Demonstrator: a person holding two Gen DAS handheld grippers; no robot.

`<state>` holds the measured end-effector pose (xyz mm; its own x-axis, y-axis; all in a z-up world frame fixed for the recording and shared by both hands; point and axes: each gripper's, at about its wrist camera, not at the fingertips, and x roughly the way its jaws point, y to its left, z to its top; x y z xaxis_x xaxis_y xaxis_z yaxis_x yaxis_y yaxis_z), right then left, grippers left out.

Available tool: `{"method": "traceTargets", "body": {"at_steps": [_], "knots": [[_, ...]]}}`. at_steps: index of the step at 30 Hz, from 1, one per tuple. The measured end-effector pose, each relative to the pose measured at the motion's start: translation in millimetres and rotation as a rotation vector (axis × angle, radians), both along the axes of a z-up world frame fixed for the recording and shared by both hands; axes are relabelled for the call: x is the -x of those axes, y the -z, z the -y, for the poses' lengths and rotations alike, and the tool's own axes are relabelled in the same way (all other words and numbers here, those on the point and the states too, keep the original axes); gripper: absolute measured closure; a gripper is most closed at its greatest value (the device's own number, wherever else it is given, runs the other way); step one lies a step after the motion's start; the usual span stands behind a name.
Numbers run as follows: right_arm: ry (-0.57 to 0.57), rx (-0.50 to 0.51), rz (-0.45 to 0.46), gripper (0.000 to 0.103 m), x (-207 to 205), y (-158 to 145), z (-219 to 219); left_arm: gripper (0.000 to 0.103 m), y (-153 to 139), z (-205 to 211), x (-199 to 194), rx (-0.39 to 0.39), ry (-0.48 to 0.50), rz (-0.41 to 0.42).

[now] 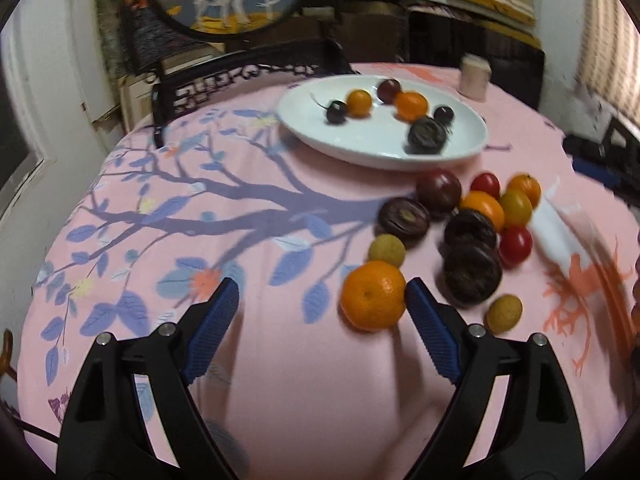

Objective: Organize fruits
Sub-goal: 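Grasp a tangerine with left tool while right tool grasps another tangerine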

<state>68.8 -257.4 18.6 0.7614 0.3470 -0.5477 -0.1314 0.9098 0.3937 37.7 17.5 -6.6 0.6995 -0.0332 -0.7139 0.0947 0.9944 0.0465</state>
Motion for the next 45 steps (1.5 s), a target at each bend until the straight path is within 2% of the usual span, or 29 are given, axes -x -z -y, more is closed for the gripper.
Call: {"method": "traceTargets", "body": {"at_steps": [3, 7, 10, 13, 18, 21, 24, 28, 35, 36, 40, 45], "knots": [[-0.002, 0.001, -0.004, 0.038, -0.4, 0.8, -0.2, 0.016, 1.4, 0.6, -1.3, 0.042, 0.04, -0.025], [-0.001, 0.003, -0.006, 0.038, -0.8, 1.1, -0.4, 0.018, 5.2, 14.7, -2.0, -0.003, 0.09, -0.035], [-0.002, 0.003, -0.011, 0.038, -0.9, 2.2, -0.7, 0.021, 8.0, 17.2, -4.2, 0.004, 0.106, -0.053], [-0.005, 0.007, -0.014, 0.038, -1.5, 2.8, -1.7, 0.031, 7.5, 19.0, -3.5, 0.023, 0.129, -0.056], [-0.005, 0.011, -0.023, 0.038, -2.3, 4.1, -2.4, 0.065, 14.2, 27.6, -6.7, 0.022, 0.171, -0.095], [-0.008, 0.011, -0.033, 0.038, -3.3, 5.4, -3.2, 0.065, 13.2, 25.5, -6.3, 0.026, 0.16, -0.088], [-0.012, 0.013, -0.064, 0.038, -8.1, 11.5, -3.3, 0.065, 10.7, 15.9, -8.3, 0.026, 0.103, -0.07], [-0.014, 0.023, -0.12, 0.038, -15.9, 22.7, -4.7, 0.065, 9.6, 1.4, -12.2, 0.066, 0.055, -0.079], [-0.011, 0.059, -0.156, 0.039, -28.1, 32.7, -12.4, 0.065, 12.0, 5.7, -12.9, 0.033, 0.06, -0.086], [-0.011, 0.06, -0.161, 0.044, -30.2, 34.2, -14.1, 0.065, 12.2, 5.7, -13.2, 0.034, 0.059, -0.086], [-0.029, 0.045, -0.187, 0.051, -37.5, 40.7, -19.7, 0.064, 13.2, 5.9, -13.9, 0.033, 0.058, -0.09], [-0.053, -0.058, -0.226, 0.059, -45.7, 48.6, -14.9, 0.063, 15.8, 7.1, -16.2, 0.024, 0.057, -0.101]]}}
